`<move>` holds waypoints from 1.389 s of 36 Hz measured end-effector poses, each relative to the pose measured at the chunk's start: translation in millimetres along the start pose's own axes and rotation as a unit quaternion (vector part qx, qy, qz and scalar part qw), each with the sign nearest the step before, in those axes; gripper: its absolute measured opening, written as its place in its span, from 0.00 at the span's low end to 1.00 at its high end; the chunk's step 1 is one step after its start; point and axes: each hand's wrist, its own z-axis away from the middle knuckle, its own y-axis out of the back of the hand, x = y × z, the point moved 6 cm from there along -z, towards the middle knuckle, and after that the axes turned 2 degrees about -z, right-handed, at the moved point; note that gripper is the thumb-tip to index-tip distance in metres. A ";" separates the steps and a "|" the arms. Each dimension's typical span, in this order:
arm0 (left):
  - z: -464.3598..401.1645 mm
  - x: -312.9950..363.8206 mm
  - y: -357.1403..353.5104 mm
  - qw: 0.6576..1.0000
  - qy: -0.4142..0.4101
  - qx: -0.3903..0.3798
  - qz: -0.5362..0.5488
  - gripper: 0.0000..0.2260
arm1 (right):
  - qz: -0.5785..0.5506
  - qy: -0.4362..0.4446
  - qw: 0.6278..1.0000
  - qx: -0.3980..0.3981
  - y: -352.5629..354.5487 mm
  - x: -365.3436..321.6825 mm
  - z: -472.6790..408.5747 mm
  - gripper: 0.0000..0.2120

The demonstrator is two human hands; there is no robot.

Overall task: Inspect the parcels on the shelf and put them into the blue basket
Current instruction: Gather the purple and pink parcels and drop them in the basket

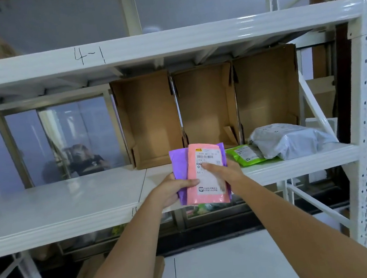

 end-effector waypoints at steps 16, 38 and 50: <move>20.5 -99.4 -91.3 0.986 0.091 -0.062 0.124 0.21 | -0.003 -0.147 0.964 -0.223 80.0 67.2 59.9 0.15; -8.0 -255.5 -115.8 0.991 0.132 -0.029 0.017 0.23 | 0.043 -0.186 0.976 -0.105 152.2 245.8 56.2 0.20; -12.9 -408.6 -116.8 0.990 0.127 0.051 0.019 0.29 | 0.062 -0.190 0.977 -0.078 180.6 379.3 70.7 0.15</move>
